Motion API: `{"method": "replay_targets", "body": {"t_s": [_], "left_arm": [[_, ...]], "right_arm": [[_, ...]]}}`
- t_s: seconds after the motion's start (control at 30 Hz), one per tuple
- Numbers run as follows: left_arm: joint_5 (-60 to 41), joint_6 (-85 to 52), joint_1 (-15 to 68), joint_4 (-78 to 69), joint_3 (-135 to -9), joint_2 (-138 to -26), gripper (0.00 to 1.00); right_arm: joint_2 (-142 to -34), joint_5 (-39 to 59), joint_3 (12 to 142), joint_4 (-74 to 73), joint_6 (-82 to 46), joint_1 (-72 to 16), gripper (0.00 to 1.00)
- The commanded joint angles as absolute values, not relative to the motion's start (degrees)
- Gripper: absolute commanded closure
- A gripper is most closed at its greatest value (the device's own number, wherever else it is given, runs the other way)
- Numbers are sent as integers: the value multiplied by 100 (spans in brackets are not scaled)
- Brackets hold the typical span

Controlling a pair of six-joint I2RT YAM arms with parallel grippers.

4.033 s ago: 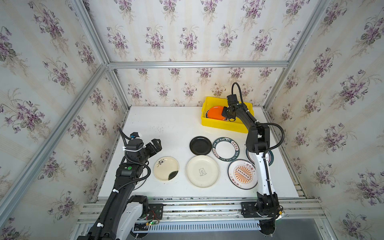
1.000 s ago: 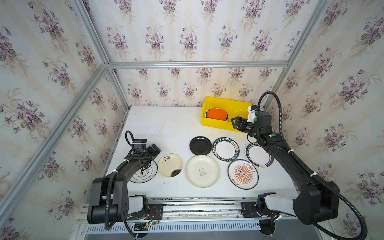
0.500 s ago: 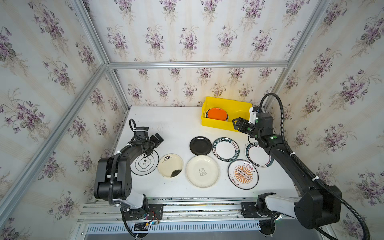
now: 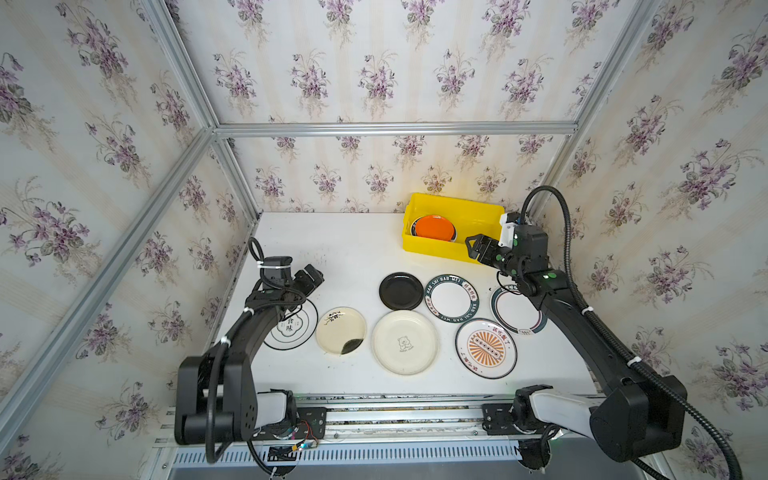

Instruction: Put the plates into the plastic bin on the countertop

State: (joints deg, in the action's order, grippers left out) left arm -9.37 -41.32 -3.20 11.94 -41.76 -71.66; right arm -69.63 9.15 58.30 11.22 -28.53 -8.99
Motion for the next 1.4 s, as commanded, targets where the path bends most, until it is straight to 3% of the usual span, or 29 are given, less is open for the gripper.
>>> {"method": "replay_targets", "body": {"t_s": [0.0, 0.33, 0.43, 0.63, 1.1, 1.17, 1.27, 1.37], "left_arm": [[-245, -4355, -387, 1787, -3906, -6468, 0], [311, -4711, -672, 3317, -3157, -4527, 0], [149, -4886, -777, 3408, -2905, -4261, 1], [-156, -4939, -977, 3397, -2602, -4348, 0], [-526, -4686, -1579, 3186, -2408, -4643, 1], [-549, -4676, -1612, 3077, -2376, -4739, 3], [-686, -4721, -1678, 2804, -2265, -4849, 21], [-754, -4836, -1712, 2547, -2144, -4928, 26]], "right_arm": [[-6921, 1039, 5870, 1106, -2748, -905, 18], [-6887, 1340, 5830, 1045, -2445, -898, 16], [-6785, 1356, 5754, 1076, -2277, -895, 10], [-6391, 1460, 5467, 842, -2136, -888, 1], [-5758, 636, 5157, 1257, -1977, -888, 1], [-5723, 585, 5140, 1257, -1973, -888, 1], [-5679, 485, 5088, 1257, -1977, -888, 1], [-5669, 366, 5089, 1301, -1980, -888, 1]]}}
